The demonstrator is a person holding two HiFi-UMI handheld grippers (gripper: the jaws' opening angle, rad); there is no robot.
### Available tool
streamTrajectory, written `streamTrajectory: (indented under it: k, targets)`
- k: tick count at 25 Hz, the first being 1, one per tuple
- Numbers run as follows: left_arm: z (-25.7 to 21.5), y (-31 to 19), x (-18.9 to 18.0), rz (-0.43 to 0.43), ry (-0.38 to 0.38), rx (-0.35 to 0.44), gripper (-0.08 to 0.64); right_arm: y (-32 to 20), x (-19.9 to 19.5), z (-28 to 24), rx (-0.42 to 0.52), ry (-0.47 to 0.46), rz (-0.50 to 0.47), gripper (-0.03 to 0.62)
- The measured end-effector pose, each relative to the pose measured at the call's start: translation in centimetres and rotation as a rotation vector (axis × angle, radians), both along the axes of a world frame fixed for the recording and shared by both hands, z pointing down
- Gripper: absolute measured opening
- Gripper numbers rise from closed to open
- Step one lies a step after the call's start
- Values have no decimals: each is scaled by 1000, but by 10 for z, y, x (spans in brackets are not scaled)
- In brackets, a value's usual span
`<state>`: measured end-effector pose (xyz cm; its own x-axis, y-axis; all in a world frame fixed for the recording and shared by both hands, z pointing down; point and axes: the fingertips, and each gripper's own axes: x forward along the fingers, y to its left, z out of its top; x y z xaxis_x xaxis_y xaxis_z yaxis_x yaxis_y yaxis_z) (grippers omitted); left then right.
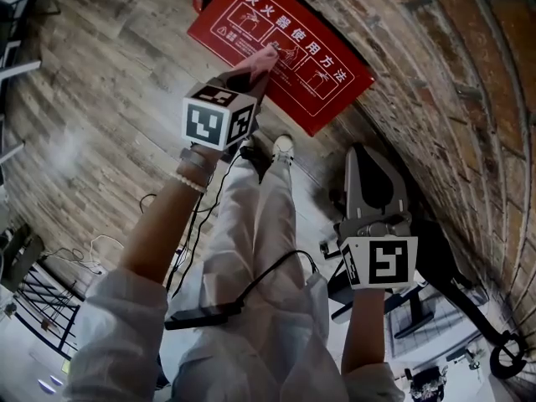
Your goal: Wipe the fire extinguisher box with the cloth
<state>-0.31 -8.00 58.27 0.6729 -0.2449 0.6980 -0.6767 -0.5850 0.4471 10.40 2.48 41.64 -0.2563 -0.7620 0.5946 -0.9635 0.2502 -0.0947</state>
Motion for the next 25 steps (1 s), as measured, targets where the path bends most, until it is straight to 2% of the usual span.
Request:
streamTrajectory:
  k: [5, 10, 25]
  targets:
    - [1, 30, 26, 29, 35, -31, 11, 2, 1, -1, 8, -6, 8, 8]
    - [2, 53, 46, 63, 42, -30, 11, 8, 5, 1, 8, -9, 18, 8]
    - [3, 121, 100, 218, 69, -49, 11, 20, 9, 4, 9, -13, 37, 8]
